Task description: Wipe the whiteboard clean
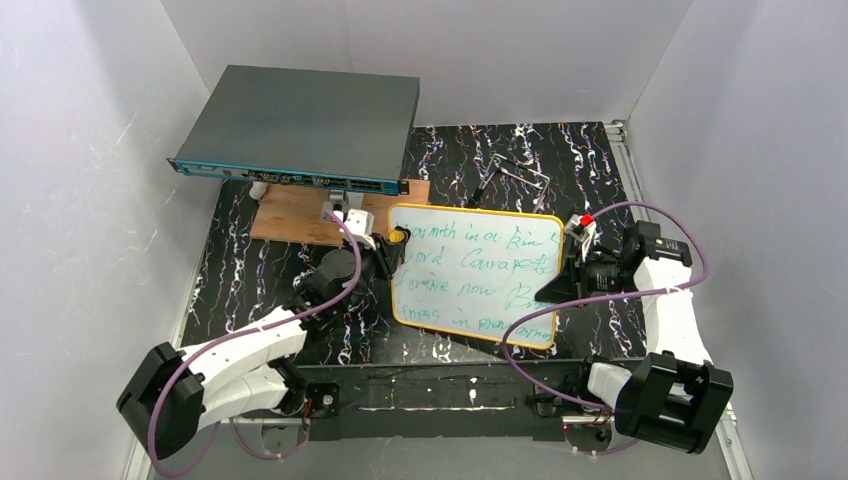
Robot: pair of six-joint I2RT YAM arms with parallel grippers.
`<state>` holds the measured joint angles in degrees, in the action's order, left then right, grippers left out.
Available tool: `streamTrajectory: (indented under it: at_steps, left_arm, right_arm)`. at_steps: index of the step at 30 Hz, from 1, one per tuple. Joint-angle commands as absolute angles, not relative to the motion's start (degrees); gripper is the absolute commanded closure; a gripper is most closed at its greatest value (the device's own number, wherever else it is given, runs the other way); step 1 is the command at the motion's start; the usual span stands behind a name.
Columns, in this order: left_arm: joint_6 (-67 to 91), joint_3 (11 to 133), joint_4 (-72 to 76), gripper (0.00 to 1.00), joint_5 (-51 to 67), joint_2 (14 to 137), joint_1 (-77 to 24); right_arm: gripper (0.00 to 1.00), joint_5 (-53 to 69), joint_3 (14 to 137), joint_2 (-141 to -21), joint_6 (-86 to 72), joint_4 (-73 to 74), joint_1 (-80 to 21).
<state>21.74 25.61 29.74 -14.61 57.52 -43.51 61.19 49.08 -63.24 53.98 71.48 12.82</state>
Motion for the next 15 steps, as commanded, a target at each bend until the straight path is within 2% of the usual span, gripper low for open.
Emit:
streamTrajectory:
  at_steps: [1,4,15]
  left_arm:
    - [16.3,27.3,40.5,1.00,-22.9,60.2,-44.1]
    - [14.4,28.0,43.7,1.00,-25.7,61.6,-44.1]
    - [14.7,30.2,39.7,1.00,-20.1,65.0,-43.9]
  right_arm:
    - [0.99,55.0,50.1,-63.2,58.4,66.5,11.8]
    - [0.99,54.5,50.1,-63.7,58.3,66.4,11.0]
    - [0.99,53.9,49.9,-63.5,58.2,66.1,10.4]
